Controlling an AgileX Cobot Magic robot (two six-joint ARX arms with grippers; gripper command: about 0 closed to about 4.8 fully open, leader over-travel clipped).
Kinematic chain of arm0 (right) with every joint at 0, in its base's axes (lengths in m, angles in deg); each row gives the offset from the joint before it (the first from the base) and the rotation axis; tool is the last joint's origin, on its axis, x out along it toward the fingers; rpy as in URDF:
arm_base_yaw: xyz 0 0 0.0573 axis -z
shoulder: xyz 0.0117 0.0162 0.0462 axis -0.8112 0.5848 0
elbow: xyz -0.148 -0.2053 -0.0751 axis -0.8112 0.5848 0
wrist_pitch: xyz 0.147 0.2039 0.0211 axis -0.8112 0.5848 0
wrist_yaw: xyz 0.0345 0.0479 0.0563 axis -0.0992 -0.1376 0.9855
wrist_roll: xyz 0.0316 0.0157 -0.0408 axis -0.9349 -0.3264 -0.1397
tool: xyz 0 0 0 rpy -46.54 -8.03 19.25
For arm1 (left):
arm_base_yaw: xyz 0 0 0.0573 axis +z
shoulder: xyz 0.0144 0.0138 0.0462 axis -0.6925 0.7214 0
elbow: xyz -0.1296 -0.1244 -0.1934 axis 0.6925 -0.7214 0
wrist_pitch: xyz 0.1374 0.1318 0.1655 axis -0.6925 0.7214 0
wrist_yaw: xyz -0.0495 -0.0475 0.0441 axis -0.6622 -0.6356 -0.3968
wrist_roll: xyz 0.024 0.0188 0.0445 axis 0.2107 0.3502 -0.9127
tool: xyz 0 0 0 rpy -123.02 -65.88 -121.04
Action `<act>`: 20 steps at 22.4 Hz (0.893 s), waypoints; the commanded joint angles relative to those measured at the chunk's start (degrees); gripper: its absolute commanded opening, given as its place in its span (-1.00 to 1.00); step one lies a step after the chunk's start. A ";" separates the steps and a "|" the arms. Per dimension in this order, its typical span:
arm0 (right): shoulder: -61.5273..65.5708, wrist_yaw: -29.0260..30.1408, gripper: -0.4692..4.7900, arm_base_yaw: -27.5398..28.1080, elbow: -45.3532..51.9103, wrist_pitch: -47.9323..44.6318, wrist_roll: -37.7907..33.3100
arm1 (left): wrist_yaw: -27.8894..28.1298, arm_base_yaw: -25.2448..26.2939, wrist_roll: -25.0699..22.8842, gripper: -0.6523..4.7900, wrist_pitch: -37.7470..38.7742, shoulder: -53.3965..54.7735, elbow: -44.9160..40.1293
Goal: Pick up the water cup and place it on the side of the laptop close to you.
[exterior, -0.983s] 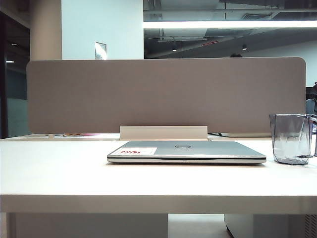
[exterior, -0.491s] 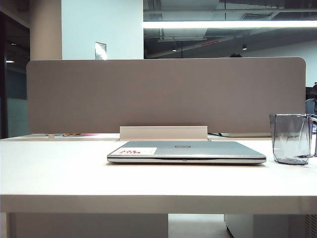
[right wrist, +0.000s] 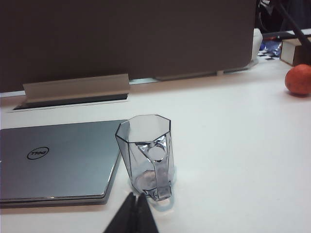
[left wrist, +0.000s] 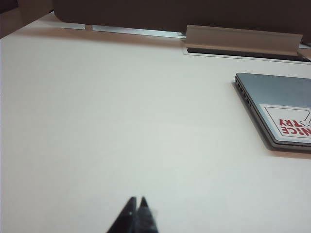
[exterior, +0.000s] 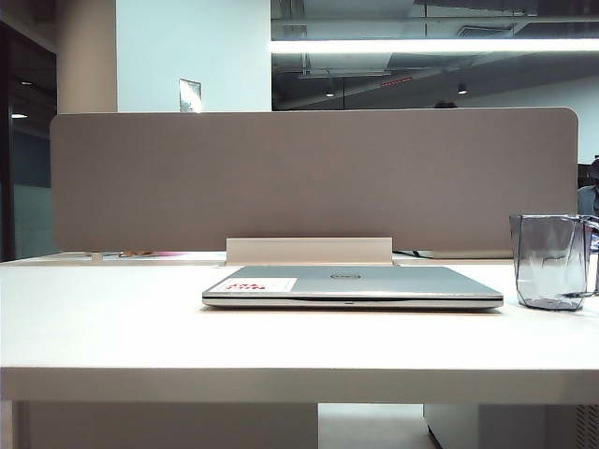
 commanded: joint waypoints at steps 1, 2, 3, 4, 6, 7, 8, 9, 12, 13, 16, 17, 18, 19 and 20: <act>0.07 -0.28 -0.84 -0.04 -1.11 -0.35 -0.17 | 0.15 0.02 0.15 -0.77 -0.70 0.04 0.17; 0.07 -0.26 -0.84 -0.04 -1.25 -0.31 -0.20 | 0.15 0.02 0.15 -0.77 -0.70 0.04 0.17; 0.09 -0.26 -0.84 -0.04 -1.40 -0.31 -0.17 | 0.15 0.02 0.15 -0.77 -0.70 0.04 0.17; 0.09 -0.24 -0.84 -0.04 -1.60 -0.37 -0.20 | 0.17 0.02 0.15 -0.77 -0.68 0.04 0.17; 0.11 -0.26 -0.84 -0.04 -2.82 0.48 -0.17 | 0.15 0.02 0.15 -0.77 -0.68 0.04 0.17; 0.17 -0.28 -0.84 -0.04 -3.63 0.61 -0.17 | 0.15 0.02 0.15 -0.77 -0.68 0.04 0.17; 0.44 -0.26 -0.84 -0.04 -4.17 0.59 -0.17 | 0.15 0.02 0.15 -0.77 -0.68 0.04 0.17; 0.90 -0.26 -0.84 -0.04 -4.68 0.61 -0.17 | 0.17 0.02 0.15 -0.77 -0.66 0.04 0.17; 3.72 -0.26 -0.84 -0.07 -6.40 0.57 -0.17 | 0.15 0.02 0.15 -0.77 -0.57 0.04 0.17; 5.33 -0.24 -0.84 -0.07 -7.19 0.55 -0.17 | 0.17 0.02 0.15 -0.77 -0.48 0.04 0.17; 14.51 -0.22 -0.84 -0.07 -10.80 -0.31 -0.17 | 0.17 0.02 0.15 -0.77 -0.24 0.04 0.17; 17.03 -0.22 -0.84 -0.07 -11.50 -0.94 -0.17 | 0.15 0.02 0.15 -0.77 -0.22 0.04 0.17; 19.12 -0.22 -0.84 -0.07 -11.98 -1.51 -0.17 | 0.15 0.02 0.15 -0.77 -0.24 0.04 0.17; 21.18 -0.20 -0.84 -0.07 -12.35 -2.25 -0.17 | 0.17 0.02 0.15 -0.77 -0.24 0.04 0.17; 23.45 0.02 -0.84 -0.07 -12.76 -2.97 -0.20 | 0.15 0.02 0.15 -0.77 -0.22 0.04 0.17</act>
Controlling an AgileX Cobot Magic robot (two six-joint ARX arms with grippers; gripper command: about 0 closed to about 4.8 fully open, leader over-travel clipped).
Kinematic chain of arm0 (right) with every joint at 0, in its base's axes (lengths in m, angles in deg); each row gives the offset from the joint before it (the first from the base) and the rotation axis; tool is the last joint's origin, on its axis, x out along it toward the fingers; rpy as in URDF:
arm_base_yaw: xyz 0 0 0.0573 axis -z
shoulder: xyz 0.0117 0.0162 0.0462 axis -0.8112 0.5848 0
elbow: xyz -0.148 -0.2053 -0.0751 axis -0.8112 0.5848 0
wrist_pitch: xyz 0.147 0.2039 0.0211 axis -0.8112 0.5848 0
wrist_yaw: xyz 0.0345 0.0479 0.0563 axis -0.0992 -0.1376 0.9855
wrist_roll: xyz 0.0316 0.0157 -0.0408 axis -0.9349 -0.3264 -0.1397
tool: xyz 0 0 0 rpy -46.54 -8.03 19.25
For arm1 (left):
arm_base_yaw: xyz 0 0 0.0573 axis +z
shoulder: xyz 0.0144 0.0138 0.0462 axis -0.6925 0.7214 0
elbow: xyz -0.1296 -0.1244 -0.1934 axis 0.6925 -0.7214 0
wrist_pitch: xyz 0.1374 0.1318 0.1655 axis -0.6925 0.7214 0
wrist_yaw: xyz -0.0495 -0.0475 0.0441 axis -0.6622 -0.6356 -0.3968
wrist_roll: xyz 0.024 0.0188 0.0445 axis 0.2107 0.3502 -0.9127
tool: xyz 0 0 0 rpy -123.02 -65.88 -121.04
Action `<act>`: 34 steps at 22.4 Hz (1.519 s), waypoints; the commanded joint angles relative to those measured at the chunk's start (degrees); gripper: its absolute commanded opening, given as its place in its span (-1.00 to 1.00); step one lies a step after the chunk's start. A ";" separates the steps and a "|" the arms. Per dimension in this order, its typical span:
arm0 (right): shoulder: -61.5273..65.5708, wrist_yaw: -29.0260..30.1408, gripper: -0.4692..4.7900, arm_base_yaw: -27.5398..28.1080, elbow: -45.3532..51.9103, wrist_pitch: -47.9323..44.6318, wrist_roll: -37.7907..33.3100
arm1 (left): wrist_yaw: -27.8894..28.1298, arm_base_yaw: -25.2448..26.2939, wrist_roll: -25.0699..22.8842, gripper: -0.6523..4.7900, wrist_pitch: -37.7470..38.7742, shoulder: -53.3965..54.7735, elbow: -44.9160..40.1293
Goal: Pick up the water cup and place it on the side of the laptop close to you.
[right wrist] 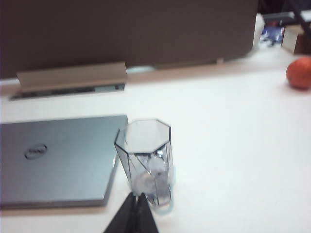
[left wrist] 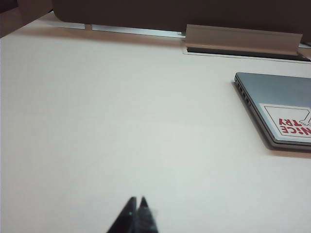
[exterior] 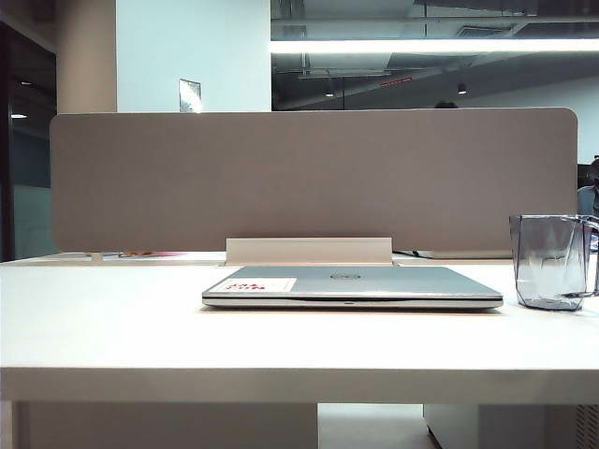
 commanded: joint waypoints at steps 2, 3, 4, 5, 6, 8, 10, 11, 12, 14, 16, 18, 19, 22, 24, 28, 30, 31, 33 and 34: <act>7.91 0.20 -0.84 -0.15 -1.11 -4.48 -0.20 | 0.15 0.02 0.15 -0.77 -0.31 0.02 0.17; 12.20 0.24 -0.84 -0.20 -1.11 -6.73 -0.20 | 0.15 0.02 0.17 -0.77 -0.33 0.02 0.17; 16.09 0.26 -0.84 -0.20 -1.11 -8.66 -0.20 | 0.15 0.02 0.15 -0.77 -0.33 0.02 0.17; 18.45 0.50 -0.84 -0.31 -1.11 -9.97 -0.22 | 0.17 0.02 0.15 -0.77 -0.33 0.02 0.17; 20.37 0.79 -0.84 -0.59 -1.11 -11.13 -0.22 | 0.17 0.02 0.15 -0.77 -0.33 0.02 0.17; 24.68 1.55 -0.84 -1.57 -1.11 -14.32 -0.22 | 0.17 0.02 0.15 -0.77 -0.33 0.02 0.17; 31.12 1.55 -0.84 -3.26 -1.11 -19.80 -0.20 | 0.17 0.02 0.15 -0.77 -0.33 0.02 0.17; 34.91 1.53 -0.84 -4.26 -1.14 -23.02 -0.20 | 0.17 0.02 0.15 -0.77 -0.35 0.02 0.17; 36.96 1.53 -0.84 -4.74 -1.14 -24.83 -0.20 | 0.20 0.02 0.15 -0.77 -0.33 0.02 0.17; 41.24 1.60 -0.84 -5.18 -1.14 -28.22 -0.22 | 0.20 0.02 0.15 -0.77 -0.31 0.02 0.17; 45.44 1.57 -0.84 -5.18 -1.25 -31.23 -0.22 | 0.17 0.00 0.15 -0.77 -0.35 0.02 0.17; 51.23 1.53 -0.84 -5.16 -2.19 -34.07 -0.20 | 0.17 0.00 0.15 -0.77 -0.33 0.02 0.17; 54.53 1.53 -0.84 -5.11 -3.21 -34.97 -0.20 | 0.17 0.00 0.15 -0.77 -0.35 0.02 0.17; 58.86 1.57 -0.84 -5.11 -5.42 -35.26 -0.20 | 0.20 0.00 0.15 -0.77 -0.35 0.02 0.17; 61.24 1.51 -0.84 -5.11 -6.97 -35.28 -0.20 | 0.20 0.00 0.15 -0.77 -0.33 0.02 0.17; 64.02 1.29 -0.84 -5.09 -9.25 -35.26 -0.15 | 0.17 0.00 0.15 -0.77 -0.33 0.02 0.17; 64.35 -0.79 -0.84 -5.09 -9.66 -35.23 -0.13 | 0.17 0.00 0.15 -0.77 -0.33 0.02 0.17; 64.35 -2.40 -0.84 -5.09 -9.68 -35.26 -0.11 | 0.17 0.00 0.15 -0.77 -0.33 0.02 0.17; 64.35 -3.93 -0.84 -4.98 -9.68 -35.23 0.09 | 0.17 0.00 0.15 -0.77 -0.33 0.02 0.17; 64.35 -3.91 -0.84 -4.79 -9.68 -35.21 0.09 | 0.17 0.00 0.15 -0.77 -0.31 0.02 0.17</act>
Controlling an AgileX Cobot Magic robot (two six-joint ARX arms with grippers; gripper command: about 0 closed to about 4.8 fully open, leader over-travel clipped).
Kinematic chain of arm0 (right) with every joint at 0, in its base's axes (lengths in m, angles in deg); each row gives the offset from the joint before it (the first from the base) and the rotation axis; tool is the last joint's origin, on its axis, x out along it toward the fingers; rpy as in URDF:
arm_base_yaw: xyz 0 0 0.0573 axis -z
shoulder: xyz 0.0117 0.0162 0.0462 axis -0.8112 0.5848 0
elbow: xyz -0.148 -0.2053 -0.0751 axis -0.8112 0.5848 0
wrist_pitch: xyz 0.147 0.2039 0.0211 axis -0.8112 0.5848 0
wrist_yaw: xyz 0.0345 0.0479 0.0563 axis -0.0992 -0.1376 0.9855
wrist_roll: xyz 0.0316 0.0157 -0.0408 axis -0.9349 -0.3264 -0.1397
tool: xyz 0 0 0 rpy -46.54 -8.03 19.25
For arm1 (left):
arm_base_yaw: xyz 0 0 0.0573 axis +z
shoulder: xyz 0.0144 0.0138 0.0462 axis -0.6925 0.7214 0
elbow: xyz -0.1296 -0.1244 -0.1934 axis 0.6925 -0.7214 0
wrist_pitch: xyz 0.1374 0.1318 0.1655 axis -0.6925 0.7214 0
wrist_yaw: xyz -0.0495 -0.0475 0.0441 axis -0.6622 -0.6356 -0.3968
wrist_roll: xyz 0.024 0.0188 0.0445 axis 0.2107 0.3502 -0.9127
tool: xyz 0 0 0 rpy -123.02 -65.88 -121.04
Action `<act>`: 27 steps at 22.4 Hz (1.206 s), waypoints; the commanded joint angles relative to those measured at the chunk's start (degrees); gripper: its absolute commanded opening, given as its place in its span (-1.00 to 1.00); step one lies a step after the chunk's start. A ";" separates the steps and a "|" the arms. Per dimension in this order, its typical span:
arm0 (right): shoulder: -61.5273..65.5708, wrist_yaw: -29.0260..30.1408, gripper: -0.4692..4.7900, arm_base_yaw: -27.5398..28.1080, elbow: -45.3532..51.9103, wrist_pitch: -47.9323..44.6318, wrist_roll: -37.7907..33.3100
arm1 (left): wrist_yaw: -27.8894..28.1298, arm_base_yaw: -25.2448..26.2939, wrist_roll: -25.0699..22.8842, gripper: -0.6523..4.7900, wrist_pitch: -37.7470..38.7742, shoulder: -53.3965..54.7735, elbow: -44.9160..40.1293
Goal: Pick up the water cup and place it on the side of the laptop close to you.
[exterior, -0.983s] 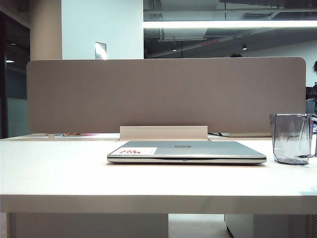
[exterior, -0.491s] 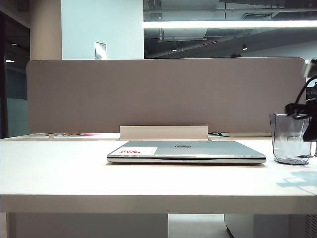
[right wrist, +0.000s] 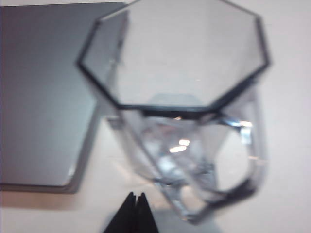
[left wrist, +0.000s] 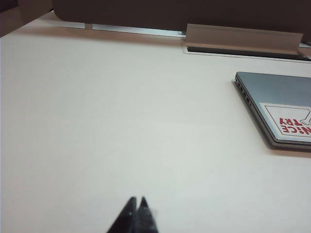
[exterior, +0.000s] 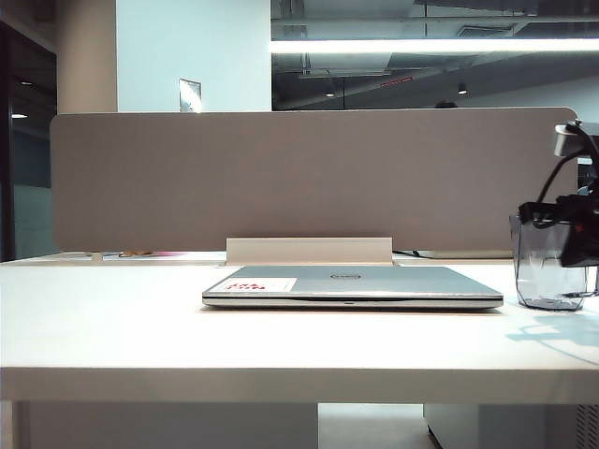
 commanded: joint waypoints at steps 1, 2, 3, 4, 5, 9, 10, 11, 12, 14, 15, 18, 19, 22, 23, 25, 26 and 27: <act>-0.15 -2.19 -0.84 0.61 -0.20 -0.87 0.07 | 0.20 0.00 0.15 -0.77 -0.52 0.07 0.17; -0.15 -3.08 -0.84 0.61 -0.22 -0.90 0.13 | 0.17 0.00 0.15 -0.77 -0.50 0.07 0.17; -0.15 -3.08 -0.84 0.63 -0.22 -0.92 0.55 | 0.17 0.00 0.15 -0.77 -0.50 0.07 0.17; -0.15 -3.06 -0.84 0.63 -0.22 -0.92 1.11 | 0.17 0.00 0.15 -0.77 -0.50 0.07 0.17; -0.15 -3.10 -0.84 0.63 -0.28 -0.92 1.57 | 0.17 0.00 0.15 -0.77 -0.50 0.07 0.17; -0.13 -4.24 -0.84 1.25 -1.09 -0.87 1.97 | 0.17 0.00 0.15 -0.77 -0.50 0.07 0.17; -0.13 -4.35 -0.84 1.88 -1.53 -0.81 2.45 | 0.17 0.00 0.15 -0.77 -0.50 0.07 0.17; -0.13 -4.37 -0.84 2.10 -1.77 -0.83 2.73 | 0.17 0.00 0.15 -0.77 -0.50 0.07 0.17; -0.13 -4.37 -0.84 2.45 -2.03 -0.72 2.89 | 0.20 0.00 0.15 -0.77 -0.50 0.07 0.17; -0.13 -4.39 -0.84 3.02 -2.43 -0.66 2.89 | 0.17 0.00 0.15 -0.77 -0.50 0.07 0.17; -0.13 -4.39 -0.84 3.41 -2.69 -0.44 2.89 | 0.17 0.00 0.15 -0.77 -0.50 0.07 0.17; -0.13 -4.44 -0.84 4.39 -2.91 -0.46 2.99 | 0.20 0.00 0.15 -0.77 -0.50 0.07 0.17; -0.13 -4.42 -0.84 4.72 -2.91 -0.44 3.06 | 0.20 0.00 0.15 -0.77 -0.50 0.07 0.17; -0.13 -4.42 -0.84 6.64 -2.91 -0.44 3.28 | 0.20 0.00 0.15 -0.77 -0.50 0.07 0.17; -0.13 -4.39 -0.84 7.37 -2.91 -0.44 3.30 | 0.20 0.00 0.15 -0.77 -0.50 0.07 0.17; -0.13 -4.35 -0.84 8.48 -2.91 -0.46 3.30 | 0.17 0.00 0.15 -0.77 -0.50 0.07 0.17; -0.13 -4.35 -0.84 9.57 -2.91 -0.46 3.30 | 0.17 0.00 0.15 -0.77 -0.50 0.07 0.17; -0.13 -4.09 -0.84 10.54 -2.91 -0.39 3.28 | 0.17 0.00 0.15 -0.77 -0.50 0.07 0.17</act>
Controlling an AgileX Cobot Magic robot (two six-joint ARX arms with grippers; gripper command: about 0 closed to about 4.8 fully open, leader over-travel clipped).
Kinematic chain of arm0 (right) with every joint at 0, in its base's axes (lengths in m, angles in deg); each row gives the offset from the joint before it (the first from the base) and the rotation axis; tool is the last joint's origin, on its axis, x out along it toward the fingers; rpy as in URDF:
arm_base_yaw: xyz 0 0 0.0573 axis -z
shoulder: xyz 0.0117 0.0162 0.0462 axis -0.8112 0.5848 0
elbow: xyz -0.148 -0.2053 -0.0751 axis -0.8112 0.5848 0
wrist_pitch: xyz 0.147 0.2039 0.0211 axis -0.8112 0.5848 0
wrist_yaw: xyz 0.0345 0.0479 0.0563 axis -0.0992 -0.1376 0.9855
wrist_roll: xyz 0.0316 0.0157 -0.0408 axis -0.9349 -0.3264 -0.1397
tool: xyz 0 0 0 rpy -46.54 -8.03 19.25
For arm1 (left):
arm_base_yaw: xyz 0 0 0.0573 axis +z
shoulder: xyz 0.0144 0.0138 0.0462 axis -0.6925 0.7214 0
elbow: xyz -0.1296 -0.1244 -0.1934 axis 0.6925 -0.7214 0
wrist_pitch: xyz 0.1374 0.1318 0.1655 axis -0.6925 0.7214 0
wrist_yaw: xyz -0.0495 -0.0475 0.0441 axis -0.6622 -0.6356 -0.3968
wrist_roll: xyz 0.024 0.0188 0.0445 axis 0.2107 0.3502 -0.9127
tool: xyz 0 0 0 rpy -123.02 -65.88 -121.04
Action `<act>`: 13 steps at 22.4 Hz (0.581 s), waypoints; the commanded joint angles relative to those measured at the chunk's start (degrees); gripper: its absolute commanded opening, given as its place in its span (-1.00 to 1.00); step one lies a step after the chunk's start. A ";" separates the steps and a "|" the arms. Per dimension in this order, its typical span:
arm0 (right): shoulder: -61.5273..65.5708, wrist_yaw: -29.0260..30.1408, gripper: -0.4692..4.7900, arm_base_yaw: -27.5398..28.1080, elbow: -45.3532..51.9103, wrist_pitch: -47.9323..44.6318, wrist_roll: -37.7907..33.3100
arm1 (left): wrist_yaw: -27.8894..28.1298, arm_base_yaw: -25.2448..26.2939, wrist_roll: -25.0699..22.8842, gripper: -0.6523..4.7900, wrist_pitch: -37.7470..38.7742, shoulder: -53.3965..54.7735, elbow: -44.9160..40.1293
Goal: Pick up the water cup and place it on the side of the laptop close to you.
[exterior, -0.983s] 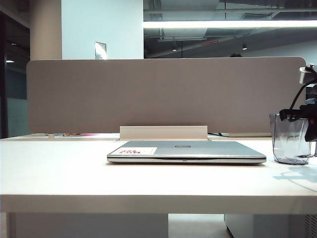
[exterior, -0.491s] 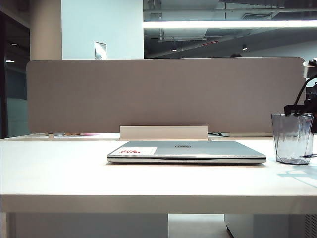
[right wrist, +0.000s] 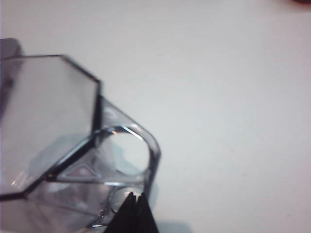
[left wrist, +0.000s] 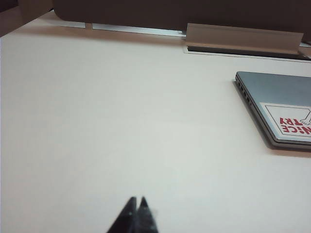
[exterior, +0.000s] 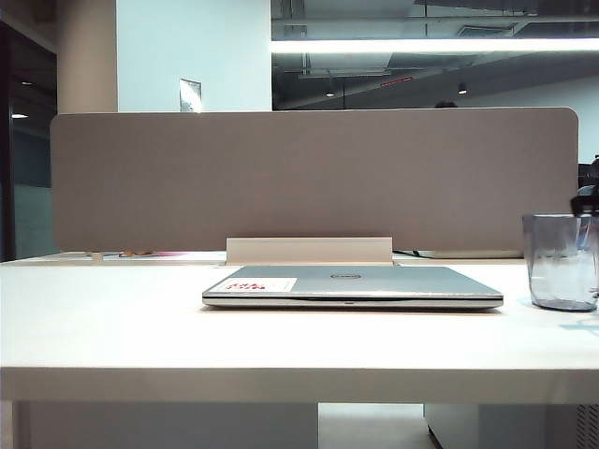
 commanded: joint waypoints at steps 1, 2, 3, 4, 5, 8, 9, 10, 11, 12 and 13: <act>-0.17 0.13 -0.84 1.55 -0.28 -0.35 0.13 | 0.20 0.00 0.15 -0.77 -0.50 0.04 0.17; -0.22 0.15 -0.84 1.62 -0.28 -0.02 0.13 | 0.20 0.00 0.15 -0.77 -0.50 0.04 0.17; -0.28 0.22 -0.84 1.66 -0.28 0.55 0.13 | 0.20 0.00 0.15 -0.77 -0.50 0.04 0.17; -0.37 0.24 -0.84 1.64 -0.28 2.10 0.13 | 0.17 0.00 0.15 -0.77 -0.50 0.04 0.17; -0.66 0.20 -0.84 1.66 -0.26 3.76 0.13 | 0.17 0.00 0.15 -0.77 -0.50 0.04 0.17; -2.38 -0.02 -0.84 1.73 -0.15 10.16 0.09 | 0.15 0.00 0.15 -0.77 -0.48 0.04 0.17; -2.71 -0.02 -0.84 1.77 -0.11 11.10 0.07 | 0.17 0.00 0.15 -0.77 -0.48 0.04 0.17; -3.10 -0.04 -0.84 1.77 -0.04 11.91 0.07 | 0.20 0.00 0.15 -0.77 -0.48 0.04 0.17; -3.37 -0.02 -0.84 1.77 0.07 12.26 0.09 | 0.20 0.00 0.15 -0.77 -0.46 0.04 0.17; -3.58 -0.02 -0.84 1.77 0.22 12.50 0.09 | 0.20 0.00 0.15 -0.77 -0.46 0.04 0.17; -3.63 0.07 -0.84 1.77 0.39 12.50 0.04 | 0.20 0.00 0.15 -0.77 -0.46 0.04 0.17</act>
